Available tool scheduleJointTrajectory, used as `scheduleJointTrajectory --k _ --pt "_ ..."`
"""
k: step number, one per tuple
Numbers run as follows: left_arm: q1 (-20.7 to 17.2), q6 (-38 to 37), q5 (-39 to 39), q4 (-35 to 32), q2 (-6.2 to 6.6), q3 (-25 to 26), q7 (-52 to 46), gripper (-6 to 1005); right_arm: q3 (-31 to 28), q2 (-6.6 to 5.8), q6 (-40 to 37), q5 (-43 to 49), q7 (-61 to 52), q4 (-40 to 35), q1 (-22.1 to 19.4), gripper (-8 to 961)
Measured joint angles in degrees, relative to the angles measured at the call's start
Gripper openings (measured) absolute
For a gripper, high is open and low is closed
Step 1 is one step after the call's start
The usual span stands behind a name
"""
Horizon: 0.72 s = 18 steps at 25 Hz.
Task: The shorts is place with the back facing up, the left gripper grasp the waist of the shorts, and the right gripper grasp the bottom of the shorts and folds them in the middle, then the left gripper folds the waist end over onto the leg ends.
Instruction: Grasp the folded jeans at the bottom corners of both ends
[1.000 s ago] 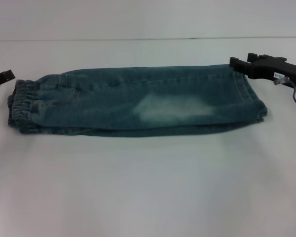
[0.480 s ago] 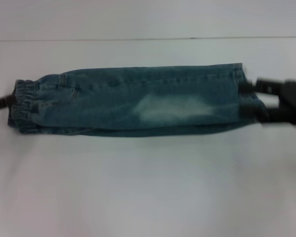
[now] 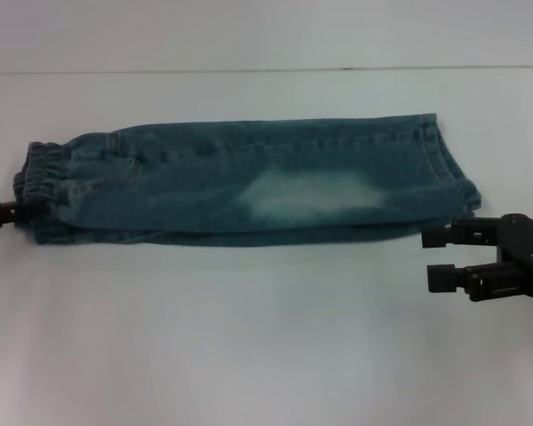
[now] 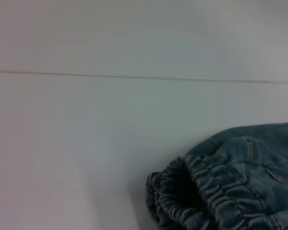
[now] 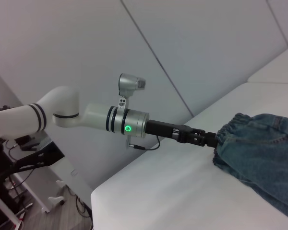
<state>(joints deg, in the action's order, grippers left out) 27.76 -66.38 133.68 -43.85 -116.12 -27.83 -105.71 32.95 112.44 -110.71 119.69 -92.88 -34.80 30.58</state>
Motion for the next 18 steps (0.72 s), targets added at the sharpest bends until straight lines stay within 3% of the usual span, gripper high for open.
scheduleJointTrajectory --k 4,13,18 --pt "0.56 1.9 1.28 0.3 -0.23 -3.06 0.14 924 -0.08 0.27 0.62 0.03 0.06 0.01 -0.21 942" --pt "0.97 1.86 1.94 0.64 -0.44 -3.79 0.96 892 0.32 0.68 3.65 0.14 -0.05 0.5 -0.15 940" --pt "0.27 1.38 1.03 -0.4 -1.32 -3.19 2.86 853 0.37 1.0 4.53 0.62 -0.04 0.53 -0.04 938"
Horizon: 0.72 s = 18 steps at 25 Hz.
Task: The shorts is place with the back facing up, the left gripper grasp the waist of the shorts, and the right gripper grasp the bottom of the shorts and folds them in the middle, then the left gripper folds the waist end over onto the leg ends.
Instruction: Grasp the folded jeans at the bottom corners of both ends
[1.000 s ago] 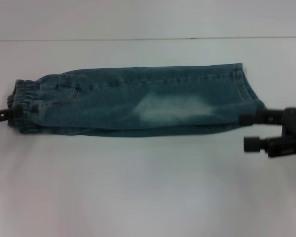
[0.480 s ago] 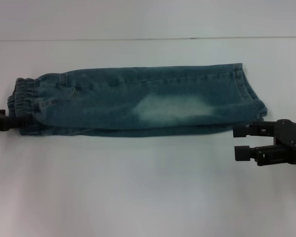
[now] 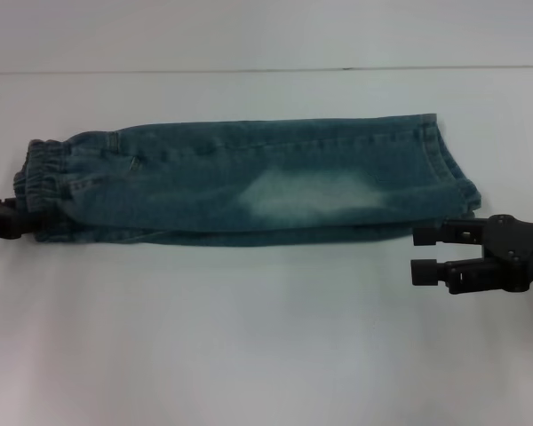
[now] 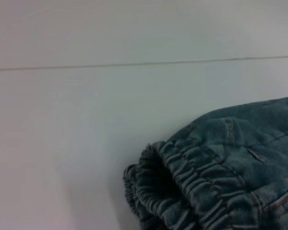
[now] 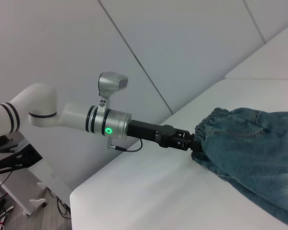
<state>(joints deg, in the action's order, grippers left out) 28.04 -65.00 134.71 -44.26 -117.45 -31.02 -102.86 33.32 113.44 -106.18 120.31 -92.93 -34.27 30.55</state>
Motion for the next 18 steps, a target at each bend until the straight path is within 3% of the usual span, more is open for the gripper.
scheduleJointTrajectory --k 2,7,18 --pt "-0.17 0.01 -0.24 -0.49 -0.36 0.04 0.33 837 0.0 0.09 0.24 0.26 0.0 0.0 0.05 932" --pt "-0.25 0.04 -1.32 -0.82 -0.69 0.04 0.56 598 -0.01 0.2 0.66 0.32 0.02 0.0 0.12 916" --pt "-0.26 -0.26 -1.74 -0.83 -0.68 -0.41 1.17 271 -0.01 0.53 1.1 0.32 0.14 0.0 0.24 883"
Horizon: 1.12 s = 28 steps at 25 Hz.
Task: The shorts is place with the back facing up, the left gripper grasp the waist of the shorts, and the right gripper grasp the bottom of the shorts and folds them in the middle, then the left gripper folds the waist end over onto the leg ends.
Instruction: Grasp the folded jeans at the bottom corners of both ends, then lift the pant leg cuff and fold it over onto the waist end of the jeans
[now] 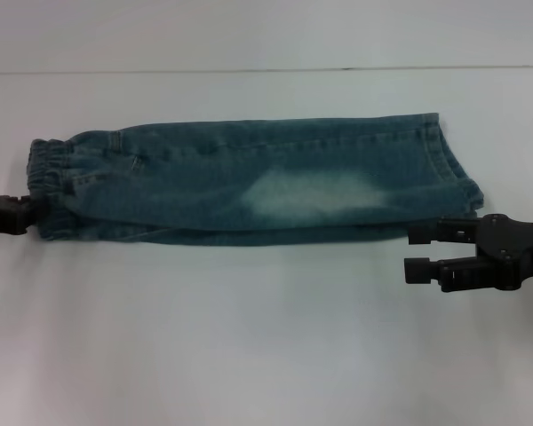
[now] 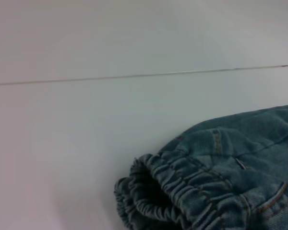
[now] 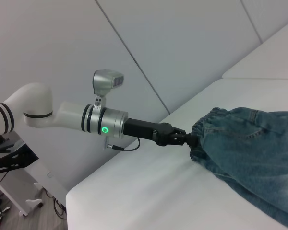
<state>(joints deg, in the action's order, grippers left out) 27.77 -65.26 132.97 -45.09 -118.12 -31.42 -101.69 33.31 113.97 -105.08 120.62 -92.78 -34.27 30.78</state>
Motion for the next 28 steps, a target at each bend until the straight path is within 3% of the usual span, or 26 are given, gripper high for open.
scheduleJointTrajectory --k 3,8,16,21,24,28 --pt "0.0 -0.59 -0.01 0.0 0.0 0.01 0.43 162 0.0 0.1 0.45 -0.01 0.04 0.0 0.08 873" --pt "0.0 -2.11 -0.9 -0.01 -0.04 0.42 1.76 100 0.01 0.24 1.38 -0.08 0.41 0.0 0.16 858" --pt "0.28 -5.4 -1.6 -2.14 -0.09 0.58 1.47 95 -0.5 1.86 4.68 -0.53 4.56 0.08 -0.11 744" --pt "1.12 -11.77 -3.2 -7.64 0.09 0.59 0.26 92 -1.77 3.7 17.01 -5.11 6.83 0.74 -0.33 654" --pt "2.8 -16.75 -5.5 -12.15 0.7 0.58 -0.83 92 -2.17 4.82 26.73 -9.47 10.46 3.64 0.04 414" --pt "5.98 -20.28 -8.03 -14.41 1.62 0.49 -3.15 92 -2.28 5.88 39.6 -21.68 25.95 12.72 1.85 216"
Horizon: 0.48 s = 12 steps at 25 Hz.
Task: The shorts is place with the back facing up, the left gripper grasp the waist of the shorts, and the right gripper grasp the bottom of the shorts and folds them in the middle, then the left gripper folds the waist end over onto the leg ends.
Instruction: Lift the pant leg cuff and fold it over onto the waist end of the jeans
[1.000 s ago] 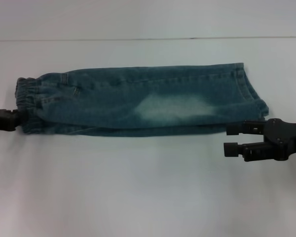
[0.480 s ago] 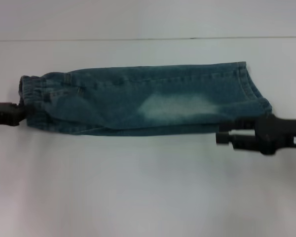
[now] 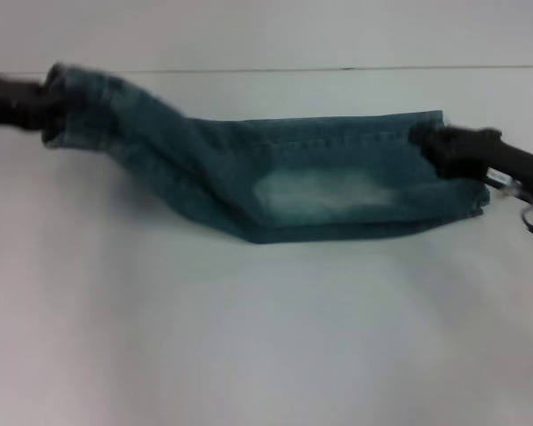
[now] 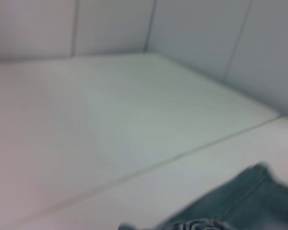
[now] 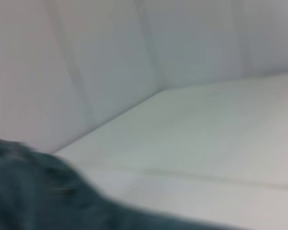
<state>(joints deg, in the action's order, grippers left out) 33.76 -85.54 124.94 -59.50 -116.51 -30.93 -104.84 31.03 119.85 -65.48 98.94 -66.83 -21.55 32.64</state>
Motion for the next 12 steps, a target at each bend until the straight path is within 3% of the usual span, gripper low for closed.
scheduleJointTrajectory --k 6,12 --pt "4.56 -2.04 -3.32 -0.1 0.44 -0.43 -1.13 91 -0.13 0.51 6.9 -21.45 30.32 16.83 5.76 52" --pt "6.67 -2.37 -3.66 0.07 0.16 -1.92 -1.31 91 -3.37 1.23 10.62 -24.06 42.76 25.69 11.7 33"
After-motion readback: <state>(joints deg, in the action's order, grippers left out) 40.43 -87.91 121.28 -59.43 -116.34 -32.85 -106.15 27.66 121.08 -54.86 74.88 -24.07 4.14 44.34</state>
